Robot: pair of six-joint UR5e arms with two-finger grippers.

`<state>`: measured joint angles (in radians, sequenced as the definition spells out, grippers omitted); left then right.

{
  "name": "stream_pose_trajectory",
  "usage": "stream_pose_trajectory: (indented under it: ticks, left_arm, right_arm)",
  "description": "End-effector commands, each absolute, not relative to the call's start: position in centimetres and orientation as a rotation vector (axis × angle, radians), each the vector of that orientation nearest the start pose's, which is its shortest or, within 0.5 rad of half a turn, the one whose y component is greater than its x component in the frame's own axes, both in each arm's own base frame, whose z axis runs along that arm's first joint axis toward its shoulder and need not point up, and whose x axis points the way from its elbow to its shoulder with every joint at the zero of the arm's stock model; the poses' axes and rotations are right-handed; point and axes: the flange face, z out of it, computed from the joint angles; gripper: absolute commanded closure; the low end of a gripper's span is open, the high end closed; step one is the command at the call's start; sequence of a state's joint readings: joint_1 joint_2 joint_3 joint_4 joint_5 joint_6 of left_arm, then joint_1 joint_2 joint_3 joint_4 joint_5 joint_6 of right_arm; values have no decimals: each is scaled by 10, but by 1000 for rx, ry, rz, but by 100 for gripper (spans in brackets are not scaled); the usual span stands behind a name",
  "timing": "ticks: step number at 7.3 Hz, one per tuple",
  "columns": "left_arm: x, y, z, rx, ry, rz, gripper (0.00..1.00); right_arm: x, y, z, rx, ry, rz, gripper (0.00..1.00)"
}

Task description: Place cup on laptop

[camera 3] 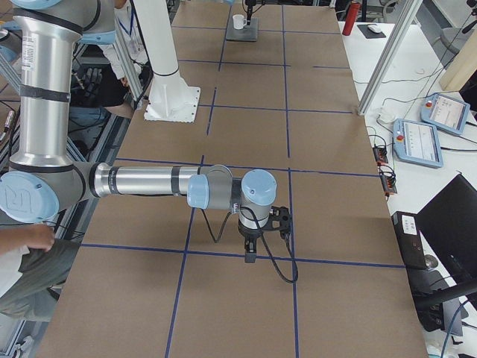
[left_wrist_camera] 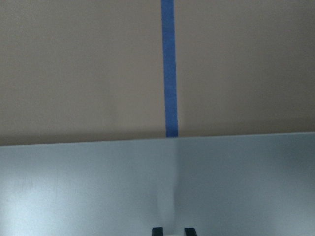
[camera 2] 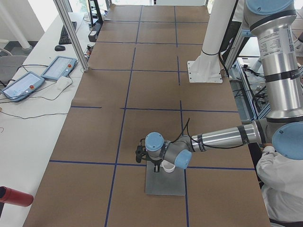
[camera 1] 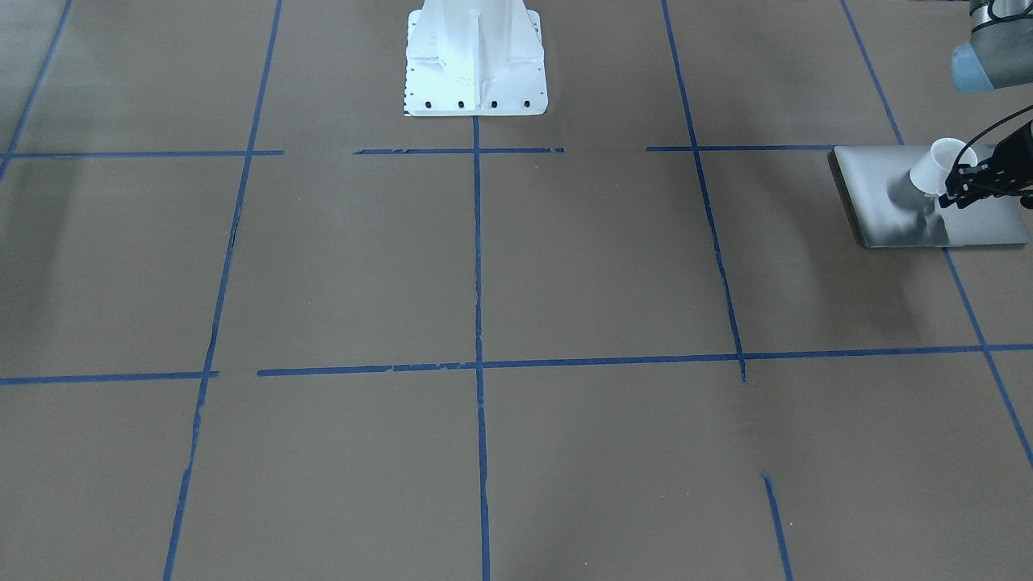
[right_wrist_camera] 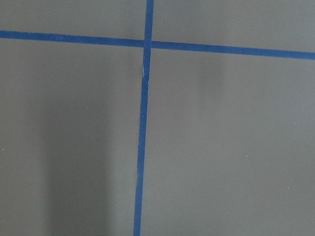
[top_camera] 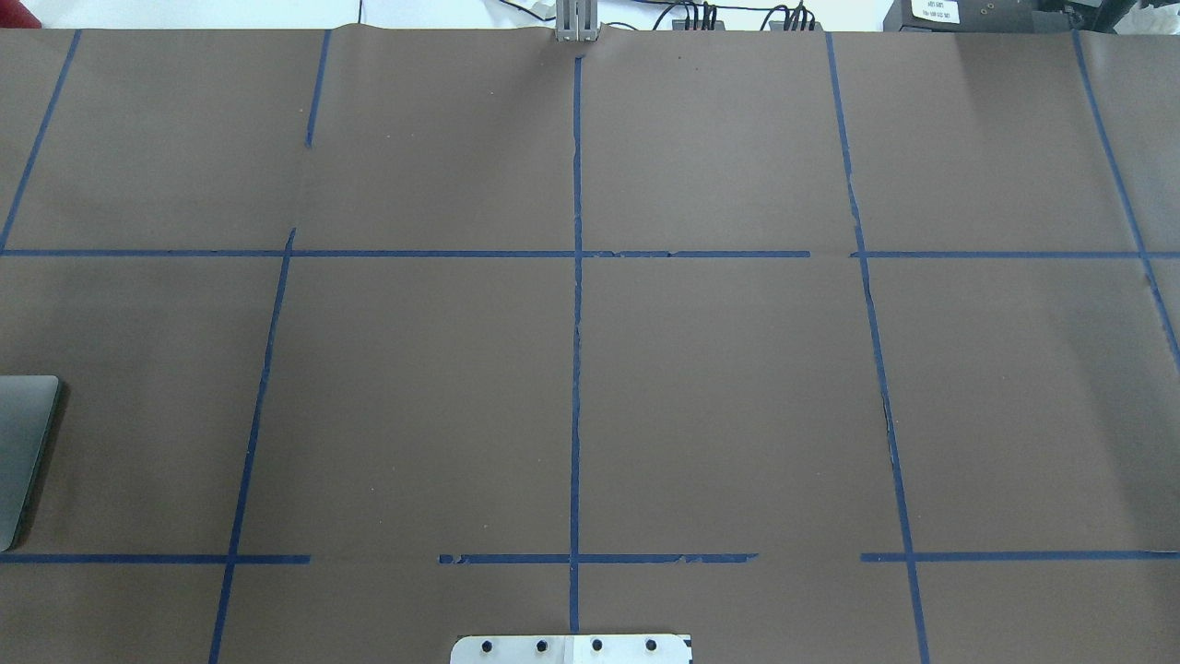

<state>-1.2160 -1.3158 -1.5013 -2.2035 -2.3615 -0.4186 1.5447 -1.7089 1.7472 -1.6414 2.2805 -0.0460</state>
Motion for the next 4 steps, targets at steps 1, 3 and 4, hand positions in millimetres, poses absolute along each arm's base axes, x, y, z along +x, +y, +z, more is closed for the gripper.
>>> stream_pose_trajectory:
  ticks: [1, 3, 4]
  left_arm:
    - [75, -384, 717, 2, 852, 85, 0]
    - [74, -386, 714, 15, 867, 106, 0]
    - [61, -390, 714, 29, 863, 103, 0]
  right_arm:
    - [57, -432, 647, -24, -711, -58, 0]
    - [57, -432, 646, -22, -711, -58, 0]
    - [57, -432, 647, -24, -711, -58, 0]
